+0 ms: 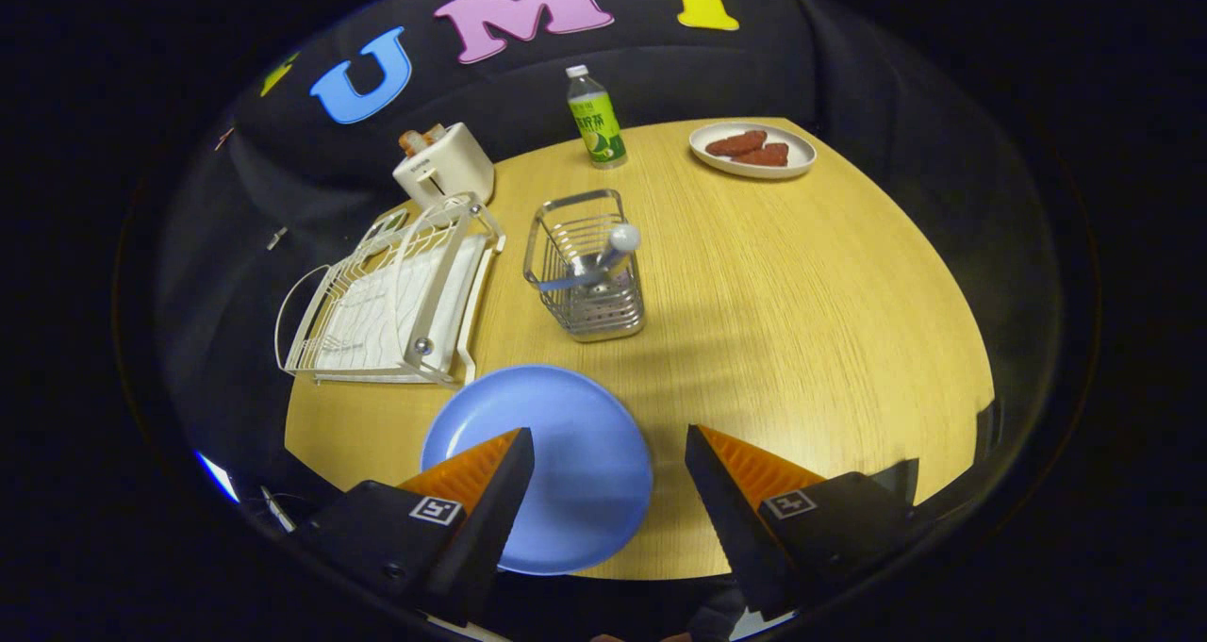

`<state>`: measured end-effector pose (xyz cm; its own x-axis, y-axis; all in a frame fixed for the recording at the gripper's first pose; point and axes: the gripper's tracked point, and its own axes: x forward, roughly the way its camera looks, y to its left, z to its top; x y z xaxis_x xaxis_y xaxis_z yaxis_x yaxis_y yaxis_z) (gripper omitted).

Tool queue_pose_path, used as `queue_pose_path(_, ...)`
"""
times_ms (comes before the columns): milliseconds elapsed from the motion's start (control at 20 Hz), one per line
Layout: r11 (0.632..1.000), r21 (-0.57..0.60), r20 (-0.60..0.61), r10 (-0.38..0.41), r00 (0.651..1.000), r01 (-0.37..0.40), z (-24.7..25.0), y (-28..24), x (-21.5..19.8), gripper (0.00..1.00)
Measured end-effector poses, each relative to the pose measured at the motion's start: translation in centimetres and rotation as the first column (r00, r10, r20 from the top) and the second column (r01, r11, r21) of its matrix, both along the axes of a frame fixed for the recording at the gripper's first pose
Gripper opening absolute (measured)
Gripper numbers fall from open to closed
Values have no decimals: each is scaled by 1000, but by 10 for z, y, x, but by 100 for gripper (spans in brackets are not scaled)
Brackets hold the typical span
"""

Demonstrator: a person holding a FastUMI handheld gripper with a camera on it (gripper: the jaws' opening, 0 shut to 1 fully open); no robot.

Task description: Take the plate from the dish rack, then take the spoon from the basket and place it into the plate.

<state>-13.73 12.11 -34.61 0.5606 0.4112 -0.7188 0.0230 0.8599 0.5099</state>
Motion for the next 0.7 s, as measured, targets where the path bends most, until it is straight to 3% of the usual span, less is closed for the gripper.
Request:
queue_pose_path(200, 997, -34, 216, 72, 974, -66, 65, 0, 22, 99)
queue_pose_path(400, 987, -126, 415, 145, 898, -101, 128, -11, 57, 99)
queue_pose_path(550, 974, -216, 452, 162, 877, -68, 139, -34, 89, 98)
queue_pose_path(700, 960, -272, 408, 181, 895, -70, 117, -49, 110, 96)
